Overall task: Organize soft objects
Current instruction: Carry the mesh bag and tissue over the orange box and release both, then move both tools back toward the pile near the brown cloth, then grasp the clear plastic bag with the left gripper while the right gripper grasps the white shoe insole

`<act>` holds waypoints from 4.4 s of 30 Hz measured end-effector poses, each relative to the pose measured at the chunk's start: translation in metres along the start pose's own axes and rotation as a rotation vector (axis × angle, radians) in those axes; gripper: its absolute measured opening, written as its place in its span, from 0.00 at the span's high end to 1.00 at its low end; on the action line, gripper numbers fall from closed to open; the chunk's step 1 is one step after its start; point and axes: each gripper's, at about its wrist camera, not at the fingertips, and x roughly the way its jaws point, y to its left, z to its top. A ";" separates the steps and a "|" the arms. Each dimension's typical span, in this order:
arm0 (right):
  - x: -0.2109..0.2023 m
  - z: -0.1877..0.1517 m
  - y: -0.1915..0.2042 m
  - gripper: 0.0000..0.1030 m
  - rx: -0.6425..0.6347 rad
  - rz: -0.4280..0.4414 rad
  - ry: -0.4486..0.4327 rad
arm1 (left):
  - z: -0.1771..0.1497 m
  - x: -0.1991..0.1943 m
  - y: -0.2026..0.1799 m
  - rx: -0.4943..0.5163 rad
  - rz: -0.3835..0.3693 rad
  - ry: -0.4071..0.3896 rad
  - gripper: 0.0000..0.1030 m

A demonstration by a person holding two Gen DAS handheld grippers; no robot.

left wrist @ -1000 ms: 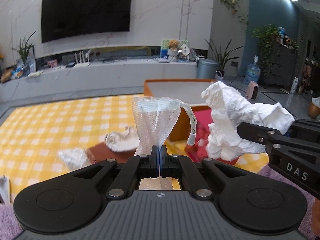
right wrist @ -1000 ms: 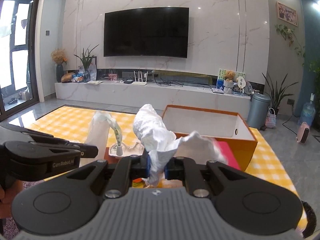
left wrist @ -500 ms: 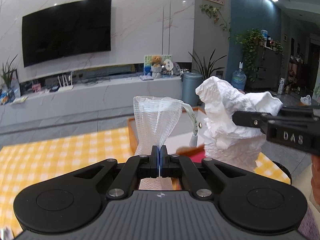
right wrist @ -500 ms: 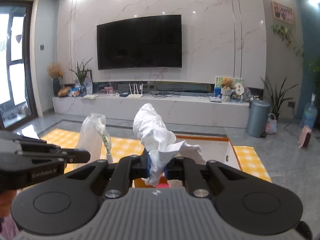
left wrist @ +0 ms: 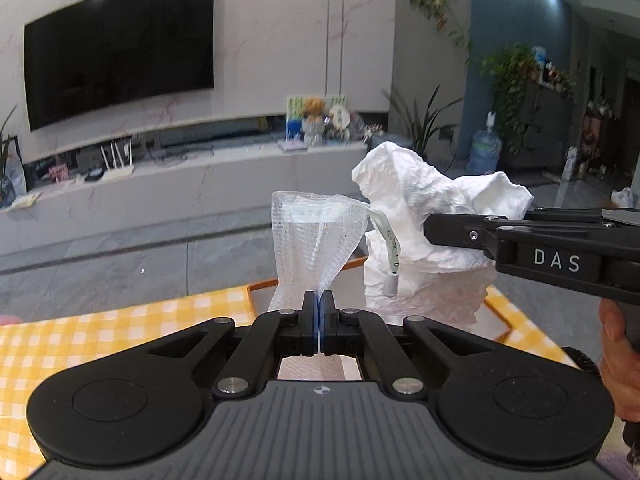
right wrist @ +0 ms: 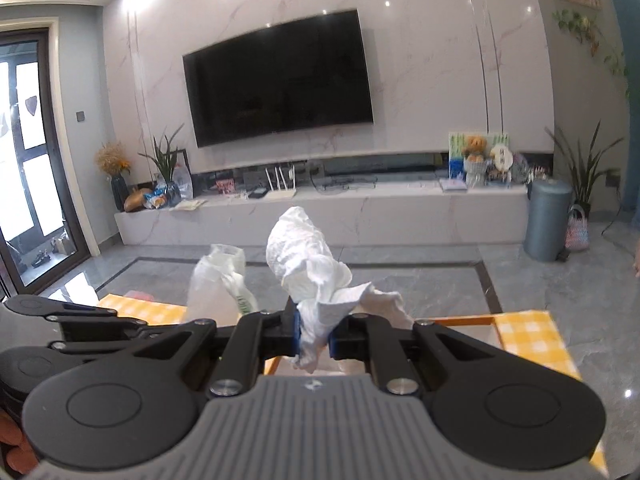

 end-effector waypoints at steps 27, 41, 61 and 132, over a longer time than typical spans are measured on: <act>0.160 -0.070 -0.077 0.69 0.183 -0.116 0.630 | -0.031 0.111 0.012 -0.052 -0.047 0.284 0.78; 0.076 -0.043 -0.034 0.41 -0.121 -0.281 0.503 | -0.010 0.039 0.007 -0.045 -0.015 0.163 0.37; -0.117 -0.153 0.063 0.27 -0.037 -0.298 0.029 | -0.096 -0.131 -0.043 0.072 0.012 -0.110 0.32; 0.116 -0.219 0.173 0.82 -0.756 0.004 0.335 | -0.192 -0.062 0.120 -0.344 0.314 0.180 0.52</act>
